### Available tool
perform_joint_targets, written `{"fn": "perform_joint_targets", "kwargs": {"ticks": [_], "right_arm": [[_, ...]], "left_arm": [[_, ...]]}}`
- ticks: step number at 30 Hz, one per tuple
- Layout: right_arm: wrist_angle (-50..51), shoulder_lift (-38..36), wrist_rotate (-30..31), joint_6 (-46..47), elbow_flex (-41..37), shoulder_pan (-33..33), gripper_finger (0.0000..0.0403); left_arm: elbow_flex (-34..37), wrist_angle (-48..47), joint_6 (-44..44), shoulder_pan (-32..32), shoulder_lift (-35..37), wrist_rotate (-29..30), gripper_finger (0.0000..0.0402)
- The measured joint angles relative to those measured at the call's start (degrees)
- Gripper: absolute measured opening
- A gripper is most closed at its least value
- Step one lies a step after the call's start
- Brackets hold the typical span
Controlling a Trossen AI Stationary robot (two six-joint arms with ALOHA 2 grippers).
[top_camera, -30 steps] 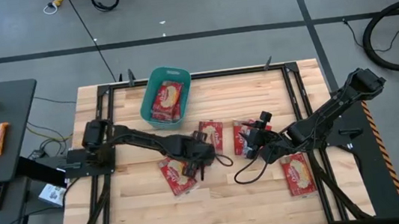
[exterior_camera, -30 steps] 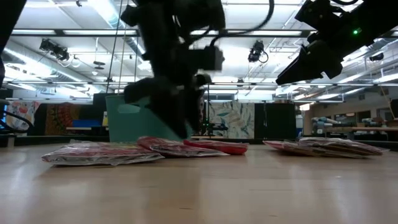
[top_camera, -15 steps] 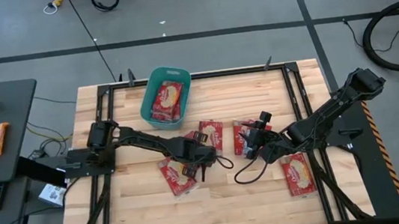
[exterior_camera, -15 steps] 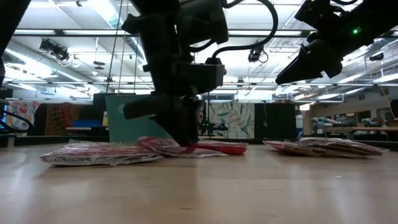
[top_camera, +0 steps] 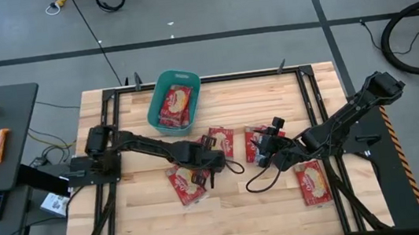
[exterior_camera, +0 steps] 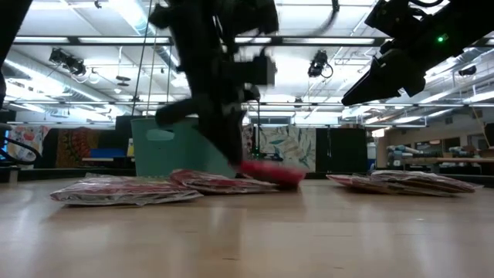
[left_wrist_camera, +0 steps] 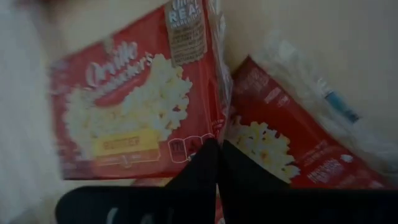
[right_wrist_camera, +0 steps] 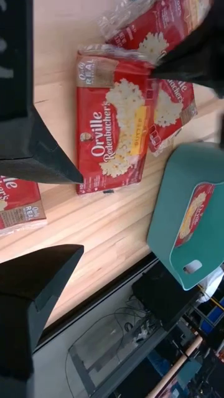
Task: Sort popcorn bags into baskets
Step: Put the red popcorn bag into the green bin
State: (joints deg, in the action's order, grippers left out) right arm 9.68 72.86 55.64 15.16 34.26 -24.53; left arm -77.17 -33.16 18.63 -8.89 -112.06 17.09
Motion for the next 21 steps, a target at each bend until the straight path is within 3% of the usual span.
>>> {"fn": "perform_joint_targets", "kwargs": {"ticks": [5, 14, 21], "right_arm": [[-0.21, 0.0, -0.09, -0.02, 0.0, 0.0, 0.0174], [-0.32, 0.0, -0.24, -0.33, 0.0, 0.26, 0.0174], [-0.64, 0.0, -1.41, -0.2, 0.0, 0.28, 0.0174]], "left_arm": [[0.0, -0.04, -2.49, 1.95, 5.93, 1.71, 0.0003], [-0.07, 0.58, -0.24, 8.61, 16.04, 12.0, 0.0002], [-0.07, 3.28, 6.02, 15.03, 19.81, 11.71, 0.0002]]}}
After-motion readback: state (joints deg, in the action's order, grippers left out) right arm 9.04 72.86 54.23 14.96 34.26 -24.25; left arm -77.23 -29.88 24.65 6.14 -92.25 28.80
